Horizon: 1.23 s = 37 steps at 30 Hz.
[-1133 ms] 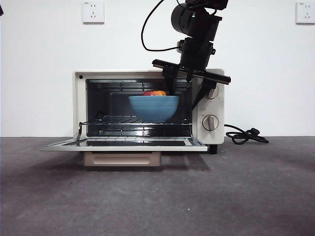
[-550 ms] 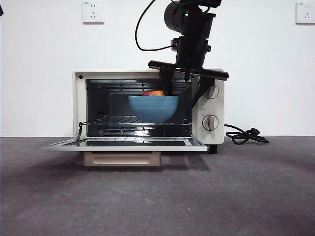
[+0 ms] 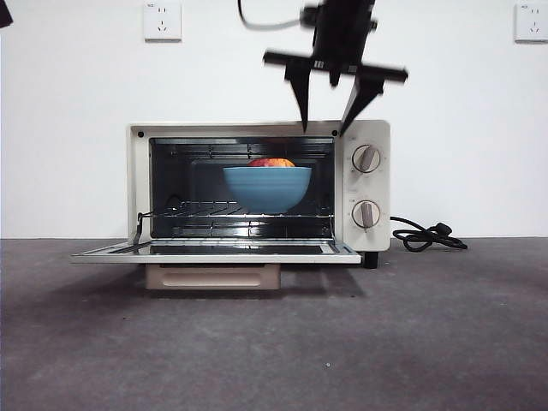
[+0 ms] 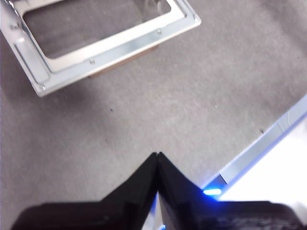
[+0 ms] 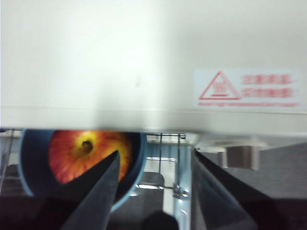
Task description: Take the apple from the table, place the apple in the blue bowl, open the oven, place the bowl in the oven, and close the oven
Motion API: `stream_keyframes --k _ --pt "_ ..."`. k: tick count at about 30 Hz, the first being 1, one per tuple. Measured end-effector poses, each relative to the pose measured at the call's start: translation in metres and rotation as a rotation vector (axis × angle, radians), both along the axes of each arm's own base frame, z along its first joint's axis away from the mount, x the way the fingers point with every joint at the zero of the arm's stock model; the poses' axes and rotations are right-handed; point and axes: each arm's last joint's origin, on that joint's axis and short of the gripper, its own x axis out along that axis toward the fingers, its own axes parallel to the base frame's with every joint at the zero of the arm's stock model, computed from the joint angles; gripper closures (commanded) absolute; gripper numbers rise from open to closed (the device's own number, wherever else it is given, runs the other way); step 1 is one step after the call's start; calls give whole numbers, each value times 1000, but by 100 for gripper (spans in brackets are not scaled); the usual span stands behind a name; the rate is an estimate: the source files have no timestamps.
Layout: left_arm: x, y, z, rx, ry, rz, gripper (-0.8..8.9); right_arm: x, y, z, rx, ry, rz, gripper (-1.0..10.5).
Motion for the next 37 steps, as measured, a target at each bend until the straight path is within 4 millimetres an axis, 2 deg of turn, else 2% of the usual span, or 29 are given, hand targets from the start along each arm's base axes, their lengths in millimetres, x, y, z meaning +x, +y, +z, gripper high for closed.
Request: stream_keyframes --k 4,9,15,20,25,27,28,31,37 --pt "8 -2 1 17 -43 25 818 -21 -8 28 -47 -45 60 694" --pt "27 -7 -6 65 -59 67 819 -51 -22 63 -121 -107 133 698" --pt "58 -7 -24 91 15 119 822 -82 -41 86 -208 -91 221 705" --pt "86 3 -55 -22 119 113 822 -103 -54 103 -243 -109 268 865" --pt "100 19 -95 -165 228 108 822 -127 -69 122 -252 -159 292 896" --pt "100 26 -114 -168 271 139 822 -138 -75 127 -257 -175 297 915" --pt "100 30 -124 -170 299 155 822 -143 -79 130 -254 -188 297 962" --pt "98 38 -145 -218 385 190 822 -157 -87 131 -253 -231 308 958" --pt "106 45 -148 -262 350 243 822 -183 -104 115 -232 -312 310 958"
